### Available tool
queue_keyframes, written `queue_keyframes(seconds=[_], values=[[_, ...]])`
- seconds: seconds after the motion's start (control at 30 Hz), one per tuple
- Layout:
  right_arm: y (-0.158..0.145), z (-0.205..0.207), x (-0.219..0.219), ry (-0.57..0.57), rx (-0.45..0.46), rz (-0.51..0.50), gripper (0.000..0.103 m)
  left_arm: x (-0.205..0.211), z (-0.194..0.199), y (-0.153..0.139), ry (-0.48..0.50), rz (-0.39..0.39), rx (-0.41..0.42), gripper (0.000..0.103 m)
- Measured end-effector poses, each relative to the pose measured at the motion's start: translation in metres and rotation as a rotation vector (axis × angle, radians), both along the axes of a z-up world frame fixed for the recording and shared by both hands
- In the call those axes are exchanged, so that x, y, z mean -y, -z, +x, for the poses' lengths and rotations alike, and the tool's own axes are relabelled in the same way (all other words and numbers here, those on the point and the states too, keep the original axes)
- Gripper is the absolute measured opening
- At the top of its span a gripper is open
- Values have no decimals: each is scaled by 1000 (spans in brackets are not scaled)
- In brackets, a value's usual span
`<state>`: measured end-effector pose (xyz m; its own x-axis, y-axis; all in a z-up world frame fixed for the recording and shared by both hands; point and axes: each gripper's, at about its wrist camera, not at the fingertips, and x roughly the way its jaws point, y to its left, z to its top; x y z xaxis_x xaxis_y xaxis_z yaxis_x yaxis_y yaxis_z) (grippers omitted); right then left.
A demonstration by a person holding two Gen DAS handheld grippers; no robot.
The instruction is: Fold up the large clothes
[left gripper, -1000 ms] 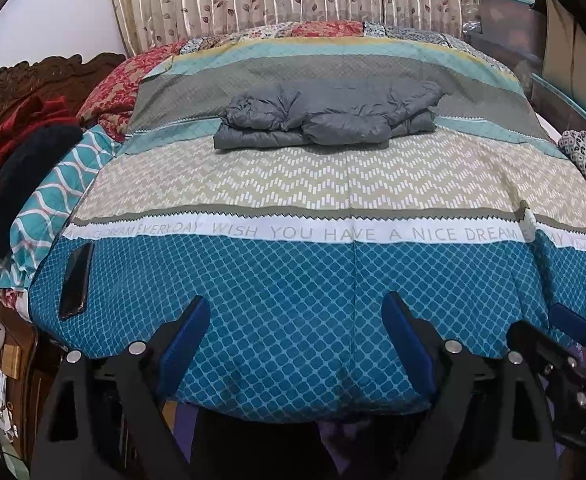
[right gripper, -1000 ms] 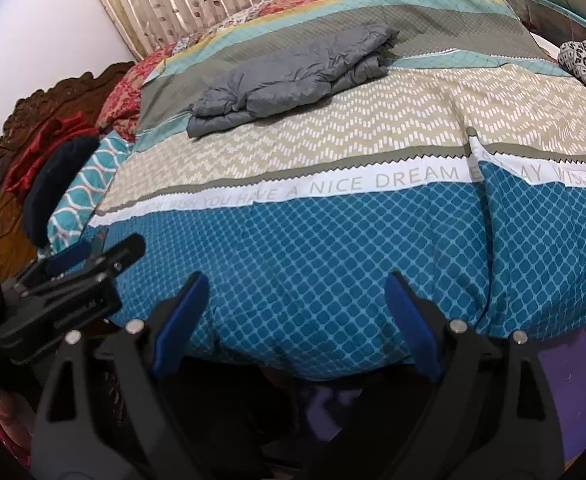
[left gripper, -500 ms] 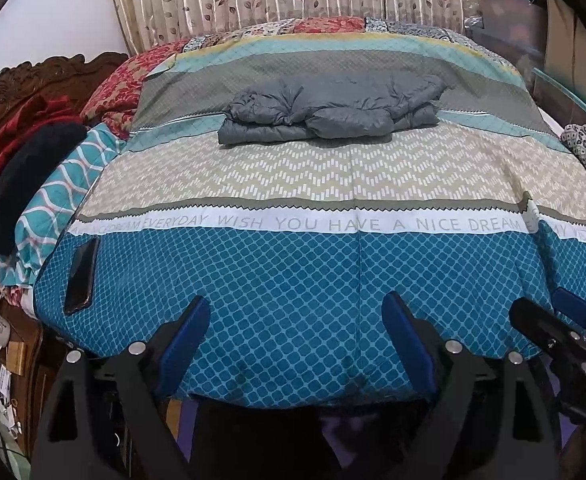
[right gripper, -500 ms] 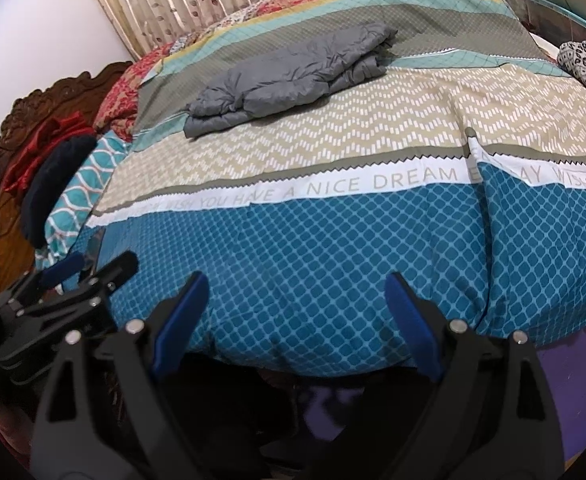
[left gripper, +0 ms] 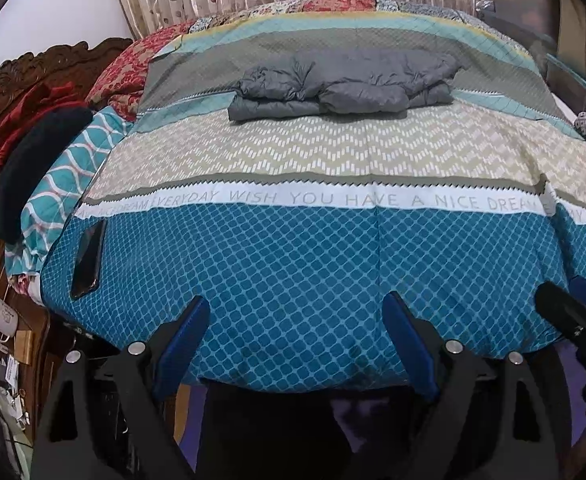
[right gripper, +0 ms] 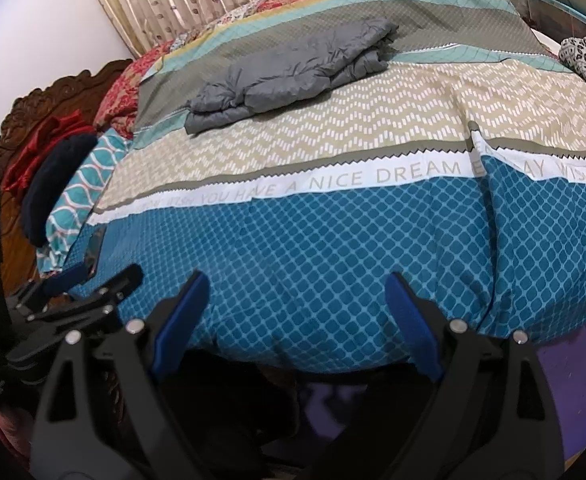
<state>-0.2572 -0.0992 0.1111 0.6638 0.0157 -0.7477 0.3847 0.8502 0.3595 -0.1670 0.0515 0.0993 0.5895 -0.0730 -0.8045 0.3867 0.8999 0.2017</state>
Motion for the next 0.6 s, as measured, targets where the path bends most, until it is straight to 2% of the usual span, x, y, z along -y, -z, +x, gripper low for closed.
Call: queue_keyframes(seconds=[0.6], values=[[7, 0, 2, 2, -16, 35, 86, -2, 3, 10, -3, 35, -31, 54]])
